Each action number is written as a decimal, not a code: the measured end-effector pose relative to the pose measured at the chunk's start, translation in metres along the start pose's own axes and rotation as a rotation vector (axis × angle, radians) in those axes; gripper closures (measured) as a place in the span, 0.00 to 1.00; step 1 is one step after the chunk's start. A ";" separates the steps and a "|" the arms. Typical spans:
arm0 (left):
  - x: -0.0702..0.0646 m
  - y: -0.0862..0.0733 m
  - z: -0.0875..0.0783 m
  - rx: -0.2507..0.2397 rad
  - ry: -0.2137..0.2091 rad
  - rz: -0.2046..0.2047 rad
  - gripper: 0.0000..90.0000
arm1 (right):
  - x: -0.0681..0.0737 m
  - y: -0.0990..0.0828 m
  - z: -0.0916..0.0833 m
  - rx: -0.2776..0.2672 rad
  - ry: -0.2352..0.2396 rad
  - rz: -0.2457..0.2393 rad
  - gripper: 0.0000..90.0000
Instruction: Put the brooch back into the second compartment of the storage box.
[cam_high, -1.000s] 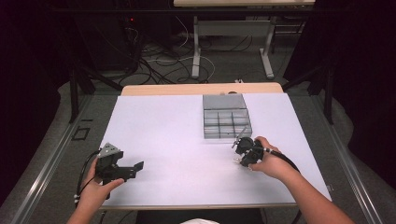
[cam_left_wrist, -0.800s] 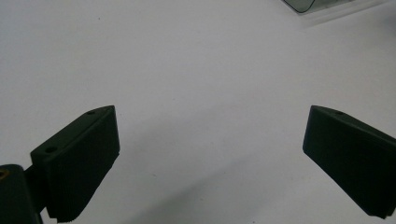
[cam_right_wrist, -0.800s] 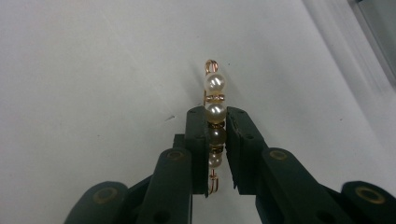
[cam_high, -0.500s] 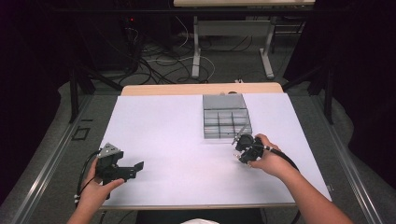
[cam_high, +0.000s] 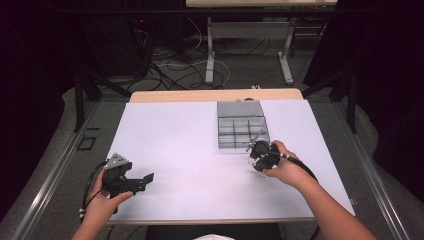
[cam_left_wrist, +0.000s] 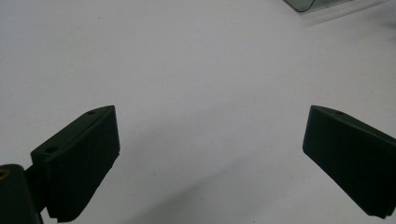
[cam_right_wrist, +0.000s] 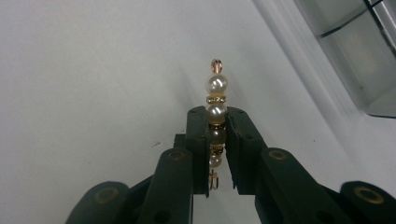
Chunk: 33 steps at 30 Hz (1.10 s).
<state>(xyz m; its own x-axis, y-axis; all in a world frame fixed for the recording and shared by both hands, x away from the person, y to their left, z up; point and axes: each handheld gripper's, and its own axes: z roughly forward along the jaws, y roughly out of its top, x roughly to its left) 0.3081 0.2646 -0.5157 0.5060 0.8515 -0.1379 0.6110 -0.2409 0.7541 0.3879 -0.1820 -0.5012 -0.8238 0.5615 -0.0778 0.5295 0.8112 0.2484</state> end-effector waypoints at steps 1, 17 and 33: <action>0.000 0.000 0.000 0.006 -0.003 0.001 0.04 | 0.001 -0.001 0.003 -0.046 -0.025 0.017 0.89; 0.001 0.000 0.000 0.008 -0.004 -0.001 0.04 | -0.009 0.008 0.001 -0.104 -0.028 0.052 0.90; 0.001 0.000 0.000 0.006 -0.001 0.000 0.04 | -0.017 0.019 -0.007 -0.143 -0.061 0.096 0.90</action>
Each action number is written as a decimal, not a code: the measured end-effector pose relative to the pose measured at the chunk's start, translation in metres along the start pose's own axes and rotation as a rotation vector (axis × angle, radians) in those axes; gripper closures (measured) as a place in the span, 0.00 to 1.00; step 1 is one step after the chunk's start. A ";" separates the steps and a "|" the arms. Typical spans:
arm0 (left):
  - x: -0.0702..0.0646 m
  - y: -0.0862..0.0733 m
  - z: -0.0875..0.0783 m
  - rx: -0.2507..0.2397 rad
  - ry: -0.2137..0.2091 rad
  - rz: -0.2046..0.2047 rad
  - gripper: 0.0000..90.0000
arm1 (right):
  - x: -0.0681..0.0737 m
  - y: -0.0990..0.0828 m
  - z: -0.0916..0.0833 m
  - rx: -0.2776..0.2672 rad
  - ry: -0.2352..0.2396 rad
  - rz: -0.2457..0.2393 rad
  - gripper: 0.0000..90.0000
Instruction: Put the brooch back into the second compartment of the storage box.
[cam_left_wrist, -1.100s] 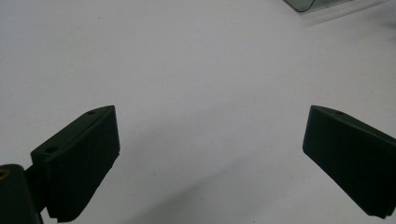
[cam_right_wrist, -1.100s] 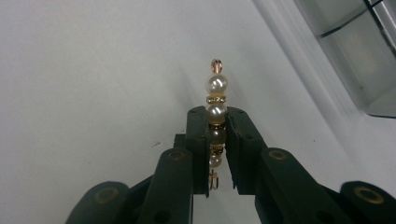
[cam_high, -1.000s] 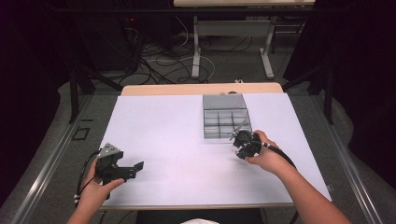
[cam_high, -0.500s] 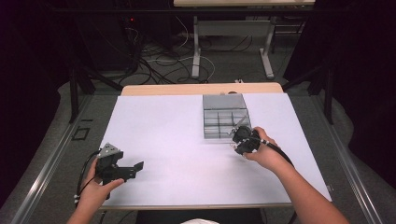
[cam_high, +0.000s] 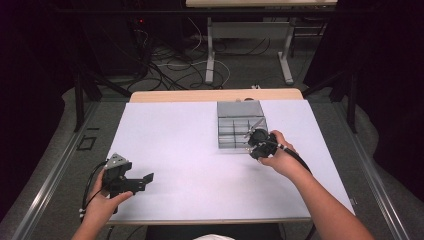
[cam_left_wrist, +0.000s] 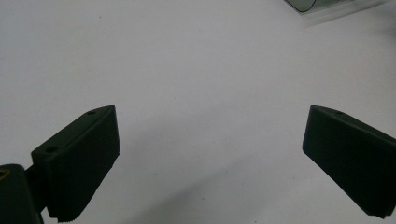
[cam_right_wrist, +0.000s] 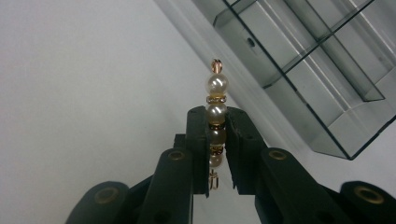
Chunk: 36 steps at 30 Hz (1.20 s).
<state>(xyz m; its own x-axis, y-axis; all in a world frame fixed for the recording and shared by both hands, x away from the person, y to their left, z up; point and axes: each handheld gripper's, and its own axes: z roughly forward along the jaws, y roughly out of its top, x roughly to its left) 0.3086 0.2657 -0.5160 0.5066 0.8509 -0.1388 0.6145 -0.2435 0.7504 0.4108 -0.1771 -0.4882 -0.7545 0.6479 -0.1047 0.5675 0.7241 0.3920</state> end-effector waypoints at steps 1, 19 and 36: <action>0.000 0.000 0.000 -0.001 0.000 -0.005 0.04 | 0.000 0.000 0.000 -0.016 0.013 0.024 0.89; 0.001 0.000 0.000 -0.001 -0.001 0.000 0.04 | -0.013 0.016 -0.005 -0.047 -0.029 0.040 0.89; 0.002 -0.001 0.000 0.001 0.000 -0.007 0.04 | -0.028 0.026 0.001 -0.090 -0.060 0.100 0.90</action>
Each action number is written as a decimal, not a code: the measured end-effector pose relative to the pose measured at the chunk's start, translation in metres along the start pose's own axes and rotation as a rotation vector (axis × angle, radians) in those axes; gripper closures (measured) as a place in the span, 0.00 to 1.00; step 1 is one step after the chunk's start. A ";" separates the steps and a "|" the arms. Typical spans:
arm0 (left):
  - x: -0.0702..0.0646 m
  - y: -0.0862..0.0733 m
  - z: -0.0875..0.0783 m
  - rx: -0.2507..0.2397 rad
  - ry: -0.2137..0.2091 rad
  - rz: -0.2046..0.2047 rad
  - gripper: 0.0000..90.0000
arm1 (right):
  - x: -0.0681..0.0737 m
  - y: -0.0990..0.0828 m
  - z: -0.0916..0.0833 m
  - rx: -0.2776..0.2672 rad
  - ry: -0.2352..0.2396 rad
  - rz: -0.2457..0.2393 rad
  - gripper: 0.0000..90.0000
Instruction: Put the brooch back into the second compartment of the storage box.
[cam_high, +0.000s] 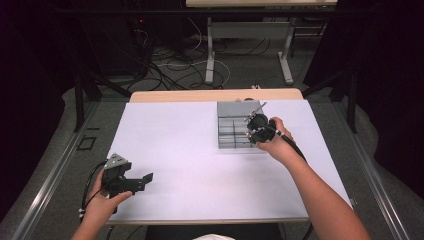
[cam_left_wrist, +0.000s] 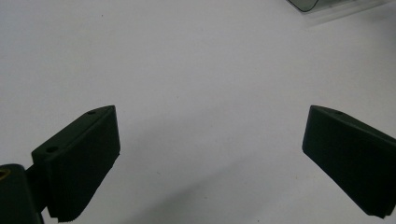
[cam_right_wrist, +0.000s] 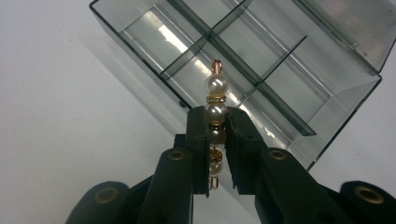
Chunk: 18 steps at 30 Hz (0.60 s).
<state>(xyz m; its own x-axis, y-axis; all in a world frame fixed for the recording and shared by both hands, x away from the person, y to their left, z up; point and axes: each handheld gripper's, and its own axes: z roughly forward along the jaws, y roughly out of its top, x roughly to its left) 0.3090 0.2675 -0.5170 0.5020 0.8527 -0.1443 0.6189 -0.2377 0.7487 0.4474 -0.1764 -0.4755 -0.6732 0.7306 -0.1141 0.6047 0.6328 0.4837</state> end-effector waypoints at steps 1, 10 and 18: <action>0.000 0.000 0.000 -0.005 0.002 0.000 0.04 | -0.001 0.000 0.000 -0.002 -0.006 0.001 0.90; 0.000 -0.001 0.001 -0.003 0.002 0.000 0.05 | -0.009 0.004 0.004 -0.015 -0.022 0.040 0.89; 0.001 -0.001 0.001 -0.002 0.001 0.004 0.05 | -0.017 0.005 0.004 -0.036 -0.047 0.060 0.90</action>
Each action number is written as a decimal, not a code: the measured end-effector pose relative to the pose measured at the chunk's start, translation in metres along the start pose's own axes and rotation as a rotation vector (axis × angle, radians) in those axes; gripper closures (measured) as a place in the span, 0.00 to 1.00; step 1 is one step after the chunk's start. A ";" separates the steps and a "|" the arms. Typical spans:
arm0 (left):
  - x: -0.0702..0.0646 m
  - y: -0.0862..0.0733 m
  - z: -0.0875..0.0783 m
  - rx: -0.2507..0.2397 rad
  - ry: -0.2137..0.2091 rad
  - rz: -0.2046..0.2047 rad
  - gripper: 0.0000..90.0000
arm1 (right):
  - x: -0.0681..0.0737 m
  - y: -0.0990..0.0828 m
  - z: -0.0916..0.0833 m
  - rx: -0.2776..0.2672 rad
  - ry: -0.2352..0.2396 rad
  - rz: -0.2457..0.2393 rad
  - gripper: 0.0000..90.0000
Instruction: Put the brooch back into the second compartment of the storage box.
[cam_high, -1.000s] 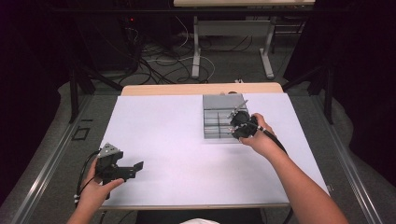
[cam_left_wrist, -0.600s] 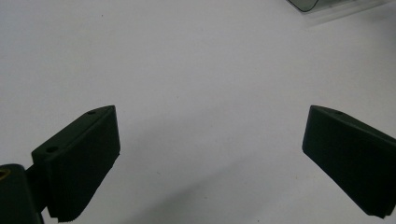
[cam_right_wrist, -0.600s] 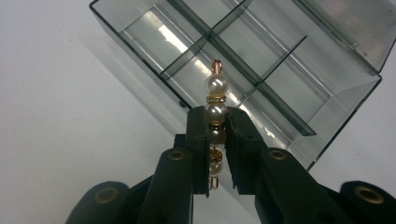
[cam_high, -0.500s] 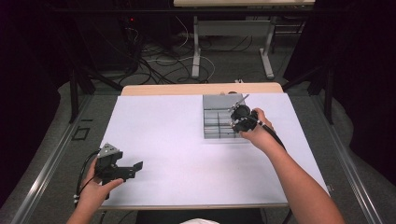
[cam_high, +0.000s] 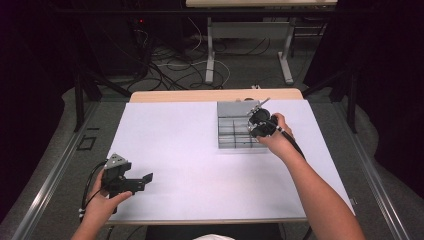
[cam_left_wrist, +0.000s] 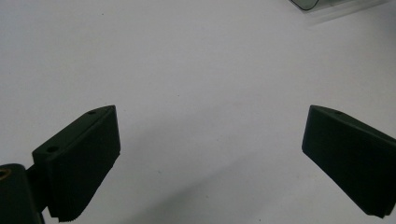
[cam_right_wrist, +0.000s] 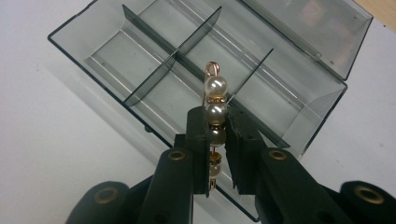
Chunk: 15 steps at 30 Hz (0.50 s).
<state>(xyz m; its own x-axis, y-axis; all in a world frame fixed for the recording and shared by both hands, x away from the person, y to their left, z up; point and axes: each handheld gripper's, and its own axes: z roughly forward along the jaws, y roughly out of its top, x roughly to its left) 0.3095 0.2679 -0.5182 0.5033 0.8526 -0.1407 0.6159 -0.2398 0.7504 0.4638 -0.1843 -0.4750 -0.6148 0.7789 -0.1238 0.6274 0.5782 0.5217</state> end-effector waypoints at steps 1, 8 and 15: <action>0.000 0.000 0.000 0.000 0.000 0.000 0.05 | -0.001 0.000 0.000 0.009 0.003 0.007 0.89; 0.000 0.000 0.000 0.002 0.000 -0.001 0.05 | -0.003 0.001 0.001 -0.019 -0.020 0.012 0.89; 0.000 0.000 0.000 0.003 -0.001 0.001 0.05 | -0.005 0.003 0.004 -0.043 -0.028 0.029 0.89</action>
<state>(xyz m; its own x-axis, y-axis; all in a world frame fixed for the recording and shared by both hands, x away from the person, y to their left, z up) 0.3095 0.2679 -0.5184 0.5043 0.8520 -0.1408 0.6175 -0.2417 0.7485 0.4712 -0.1853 -0.4764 -0.5832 0.8017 -0.1311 0.6232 0.5451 0.5608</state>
